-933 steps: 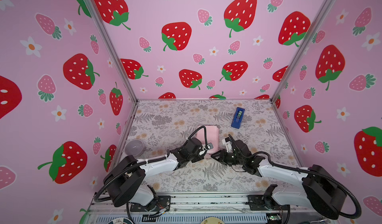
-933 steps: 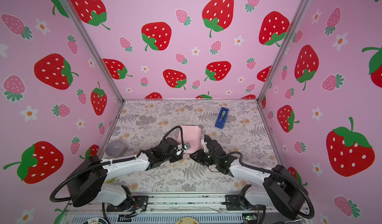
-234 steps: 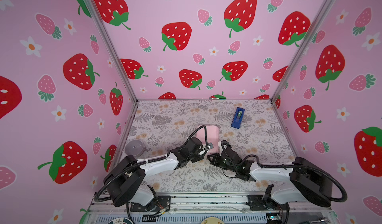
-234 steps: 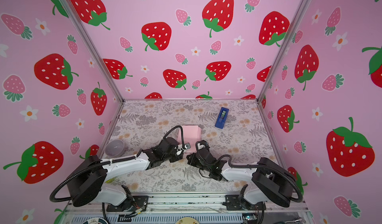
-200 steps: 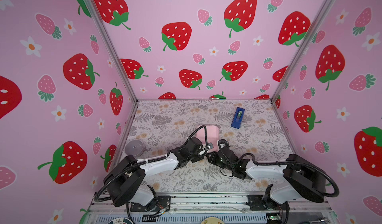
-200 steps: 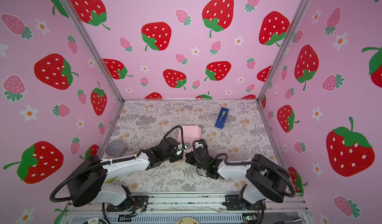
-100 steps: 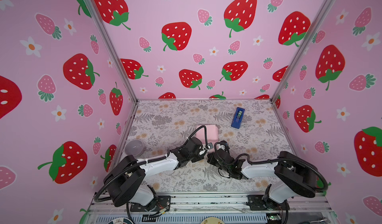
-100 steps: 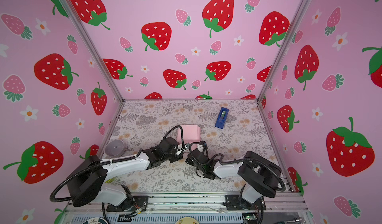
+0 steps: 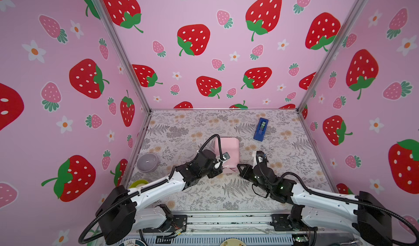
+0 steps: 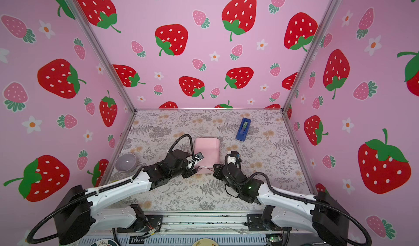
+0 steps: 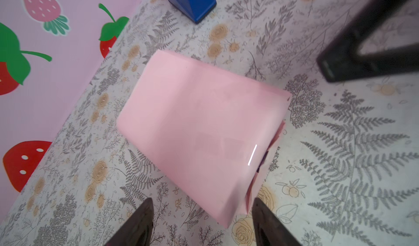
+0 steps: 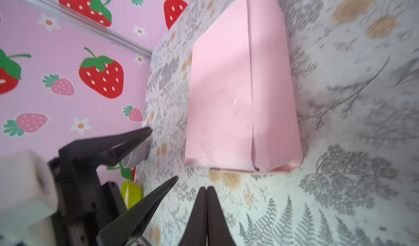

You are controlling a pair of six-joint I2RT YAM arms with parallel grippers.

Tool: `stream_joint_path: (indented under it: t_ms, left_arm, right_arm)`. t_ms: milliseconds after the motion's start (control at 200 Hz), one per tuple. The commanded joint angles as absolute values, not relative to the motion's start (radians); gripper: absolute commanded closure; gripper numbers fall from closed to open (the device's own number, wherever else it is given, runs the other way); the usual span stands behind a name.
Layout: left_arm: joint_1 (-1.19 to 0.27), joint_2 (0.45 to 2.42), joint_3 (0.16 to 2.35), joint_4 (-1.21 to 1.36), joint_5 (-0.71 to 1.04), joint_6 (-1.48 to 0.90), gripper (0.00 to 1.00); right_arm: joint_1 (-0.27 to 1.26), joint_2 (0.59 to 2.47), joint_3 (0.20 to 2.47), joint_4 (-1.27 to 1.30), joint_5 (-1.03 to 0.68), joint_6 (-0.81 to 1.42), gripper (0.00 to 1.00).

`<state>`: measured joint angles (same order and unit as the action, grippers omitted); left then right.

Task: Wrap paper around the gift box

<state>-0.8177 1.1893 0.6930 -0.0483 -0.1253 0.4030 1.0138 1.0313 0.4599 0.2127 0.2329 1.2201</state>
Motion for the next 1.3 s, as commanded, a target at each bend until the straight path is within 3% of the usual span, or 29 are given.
stream_joint_path:
  t_ms: [0,175,325,445,610,996,1126,1291]
  left_arm:
    - [-0.806,1.139,0.723,-0.08,-0.147,0.263,0.27]
    - [-0.765,1.163,0.827,-0.205,-0.365,-0.033,0.22]
    - [-0.613,1.29,0.947,-0.367,-0.203,-0.182,0.22]
    - [-0.537,1.391,1.018,-0.417,-0.053,-0.21,0.21]
    - [-0.507,1.496,1.111,-0.467,0.008,-0.162,0.19]
    - [-0.437,1.678,1.26,-0.568,0.202,-0.104,0.19]
    - [-0.437,1.72,1.276,-0.583,0.297,-0.087,0.19]
    - [-0.472,1.787,1.32,-0.618,0.361,-0.061,0.23]
  right_arm:
    - [0.872,1.036,0.481,0.145,0.02,1.062,0.79]
    - [0.721,1.193,0.561,0.136,-0.257,0.897,0.57]
    - [0.699,1.341,0.641,0.141,-0.385,0.818,0.51]
    - [0.701,1.413,0.675,0.142,-0.436,0.808,0.52]
    - [0.741,1.434,0.675,0.133,-0.431,0.858,0.55]
    - [1.047,1.535,0.806,0.285,-0.387,1.012,0.56]
    - [1.002,1.439,0.803,0.214,-0.367,0.978,0.53]
    - [0.76,1.317,0.751,0.087,-0.461,0.865,0.49]
